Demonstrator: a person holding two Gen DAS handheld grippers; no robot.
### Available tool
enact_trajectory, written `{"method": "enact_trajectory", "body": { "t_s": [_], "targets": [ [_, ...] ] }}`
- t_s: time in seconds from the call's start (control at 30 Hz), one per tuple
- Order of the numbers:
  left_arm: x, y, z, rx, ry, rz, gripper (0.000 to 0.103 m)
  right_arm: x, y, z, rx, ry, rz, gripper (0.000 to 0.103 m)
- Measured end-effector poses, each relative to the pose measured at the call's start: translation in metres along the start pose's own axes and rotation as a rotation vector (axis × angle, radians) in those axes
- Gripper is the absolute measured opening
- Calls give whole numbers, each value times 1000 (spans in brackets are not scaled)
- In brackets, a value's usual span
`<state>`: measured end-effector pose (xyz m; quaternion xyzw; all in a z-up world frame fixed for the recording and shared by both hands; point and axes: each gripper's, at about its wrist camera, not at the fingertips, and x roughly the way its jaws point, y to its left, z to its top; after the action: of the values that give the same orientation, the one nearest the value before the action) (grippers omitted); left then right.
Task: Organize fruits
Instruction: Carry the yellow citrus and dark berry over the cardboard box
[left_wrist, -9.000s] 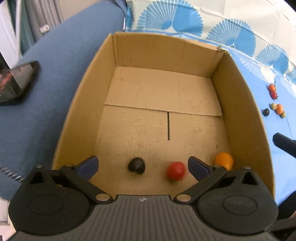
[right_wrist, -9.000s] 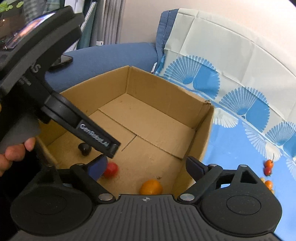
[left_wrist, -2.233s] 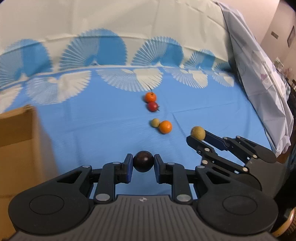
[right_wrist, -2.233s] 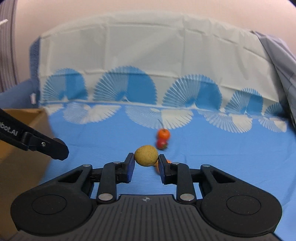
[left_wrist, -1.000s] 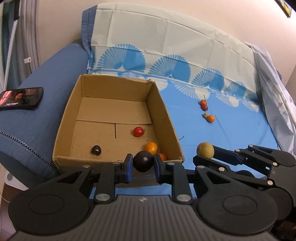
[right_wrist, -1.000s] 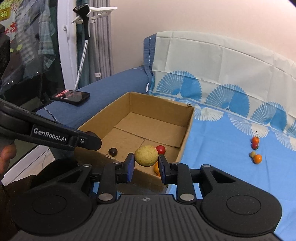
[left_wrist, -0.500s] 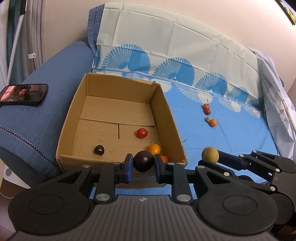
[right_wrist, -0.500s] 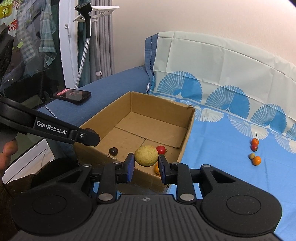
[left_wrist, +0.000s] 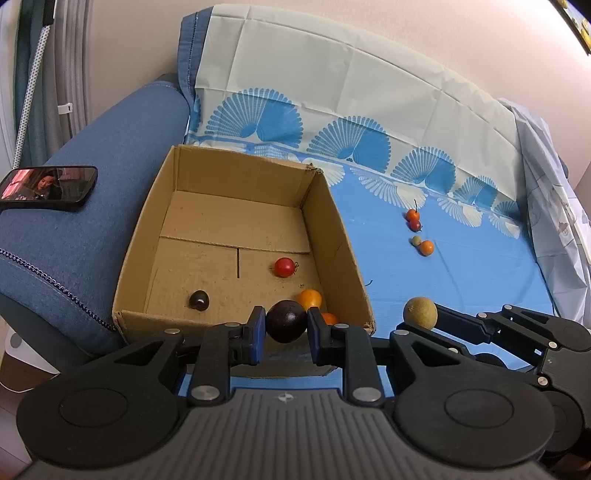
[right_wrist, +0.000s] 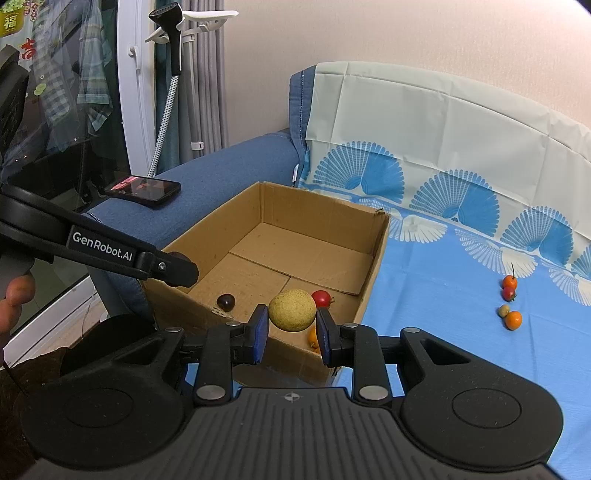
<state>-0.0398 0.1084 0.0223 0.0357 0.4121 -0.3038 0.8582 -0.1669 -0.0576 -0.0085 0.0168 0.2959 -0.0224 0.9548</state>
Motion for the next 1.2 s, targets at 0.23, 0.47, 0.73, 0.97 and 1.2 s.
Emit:
{"method": "enact_trajectory", "body": {
  "t_s": [0.23, 0.47, 0.73, 0.97, 1.2],
  "targets": [
    [1, 1, 1, -4, 5, 2, 26, 1, 0, 0, 1, 2, 0, 29],
    [6, 3, 3, -11, 9, 5, 26, 4, -1, -1, 1, 6, 1, 29],
    [11, 10, 14, -21, -7, 20, 26, 16, -3, 1, 6, 7, -6, 29],
    [23, 21, 31, -43, -27, 37, 26, 35, -6, 11, 2, 1, -7, 29],
    [48, 34, 48, -65, -23, 60, 26, 64, -8, 21, -3, 13, 10, 29]
  ]
}}
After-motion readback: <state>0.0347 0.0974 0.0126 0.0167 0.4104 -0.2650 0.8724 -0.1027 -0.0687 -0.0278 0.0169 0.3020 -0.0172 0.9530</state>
